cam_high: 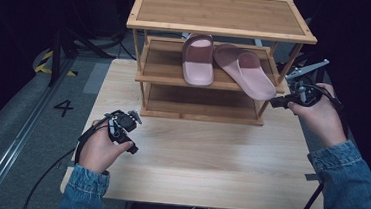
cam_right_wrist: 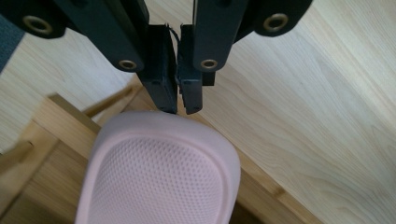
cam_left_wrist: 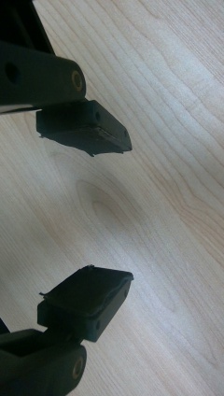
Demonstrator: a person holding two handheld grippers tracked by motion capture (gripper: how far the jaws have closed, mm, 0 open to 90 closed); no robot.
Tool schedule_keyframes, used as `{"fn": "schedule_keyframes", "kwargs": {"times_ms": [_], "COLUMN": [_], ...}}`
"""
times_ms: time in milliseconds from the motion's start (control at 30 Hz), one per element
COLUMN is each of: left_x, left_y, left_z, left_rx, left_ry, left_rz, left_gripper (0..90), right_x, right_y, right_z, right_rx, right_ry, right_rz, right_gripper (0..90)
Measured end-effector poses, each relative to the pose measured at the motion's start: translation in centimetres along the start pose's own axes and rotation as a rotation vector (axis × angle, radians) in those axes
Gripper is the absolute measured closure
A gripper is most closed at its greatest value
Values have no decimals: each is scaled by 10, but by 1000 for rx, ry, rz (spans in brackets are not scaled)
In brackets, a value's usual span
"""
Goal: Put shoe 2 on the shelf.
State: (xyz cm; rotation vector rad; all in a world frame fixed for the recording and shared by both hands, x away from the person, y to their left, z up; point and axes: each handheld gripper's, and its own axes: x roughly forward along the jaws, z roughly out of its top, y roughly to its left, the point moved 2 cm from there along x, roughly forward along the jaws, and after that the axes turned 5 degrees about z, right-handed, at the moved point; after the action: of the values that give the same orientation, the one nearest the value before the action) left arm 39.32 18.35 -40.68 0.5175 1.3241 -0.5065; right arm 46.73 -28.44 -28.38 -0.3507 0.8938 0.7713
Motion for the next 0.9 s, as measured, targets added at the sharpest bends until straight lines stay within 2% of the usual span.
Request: {"fn": "schedule_keyframes", "kwargs": {"times_ms": [267, 400, 600, 700, 800, 833, 900], "left_x": [0, 1, 1, 2, 0, -1, -2], "left_y": [0, 0, 1, 1, 1, 1, 1], "left_z": [0, 0, -1, -1, -1, -1, -3], "left_rx": [9, -5, -4, -2, 6, 10, -5], "left_ry": [1, 0, -2, -1, -6, -8, -13], "left_rz": [-3, -4, -1, -2, -4, -5, -2], "left_gripper": [324, 325, 325, 325, 325, 325, 325], "right_x": [15, 26, 40, 48, 46, 37, 32], "right_y": [6, 13, 23, 31, 33, 31, 28], "right_z": [17, 28, 45, 54, 55, 54, 53], "right_rx": [-14, -33, -66, -73, -80, -70, -68], "right_ry": [-21, -39, -46, -47, -55, -84, -102], "right_rz": [18, 31, 22, 45, 43, 43, 31], "right_gripper": [867, 866, 866, 866, 860, 862, 864]}}
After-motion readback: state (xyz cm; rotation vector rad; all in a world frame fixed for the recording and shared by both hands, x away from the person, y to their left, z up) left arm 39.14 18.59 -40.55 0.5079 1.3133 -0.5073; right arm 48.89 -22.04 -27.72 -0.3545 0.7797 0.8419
